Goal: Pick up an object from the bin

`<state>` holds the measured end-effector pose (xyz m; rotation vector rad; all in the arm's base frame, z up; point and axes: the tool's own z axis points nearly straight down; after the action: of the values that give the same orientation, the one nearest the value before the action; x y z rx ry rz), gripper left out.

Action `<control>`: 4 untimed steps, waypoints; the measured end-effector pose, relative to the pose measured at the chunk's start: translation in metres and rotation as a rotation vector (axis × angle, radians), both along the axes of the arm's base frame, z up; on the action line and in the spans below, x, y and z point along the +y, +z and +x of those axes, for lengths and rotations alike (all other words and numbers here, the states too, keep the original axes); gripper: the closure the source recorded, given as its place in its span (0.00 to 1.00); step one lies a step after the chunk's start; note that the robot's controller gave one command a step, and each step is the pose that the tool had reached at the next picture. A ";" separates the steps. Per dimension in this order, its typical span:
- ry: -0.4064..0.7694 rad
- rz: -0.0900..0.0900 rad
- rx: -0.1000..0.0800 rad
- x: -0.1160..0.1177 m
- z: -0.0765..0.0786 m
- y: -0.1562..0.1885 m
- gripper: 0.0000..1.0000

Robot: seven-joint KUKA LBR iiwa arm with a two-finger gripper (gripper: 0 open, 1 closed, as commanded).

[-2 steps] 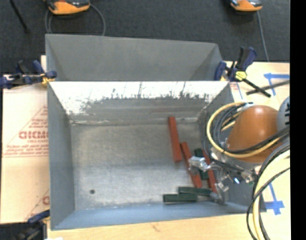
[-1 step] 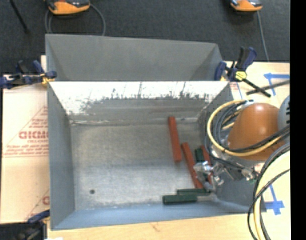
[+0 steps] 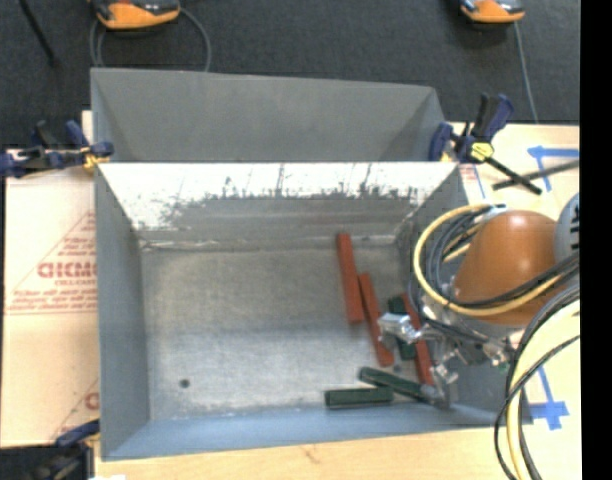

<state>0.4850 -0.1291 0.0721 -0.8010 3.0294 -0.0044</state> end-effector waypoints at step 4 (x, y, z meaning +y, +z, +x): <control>0.796 -0.005 -0.005 0.015 0.070 0.003 1.00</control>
Offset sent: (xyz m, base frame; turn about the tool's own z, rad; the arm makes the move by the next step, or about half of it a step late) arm 0.0507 -0.0225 0.0670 -0.3396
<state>0.5554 -0.1142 0.0753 -1.9101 2.4788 -0.0091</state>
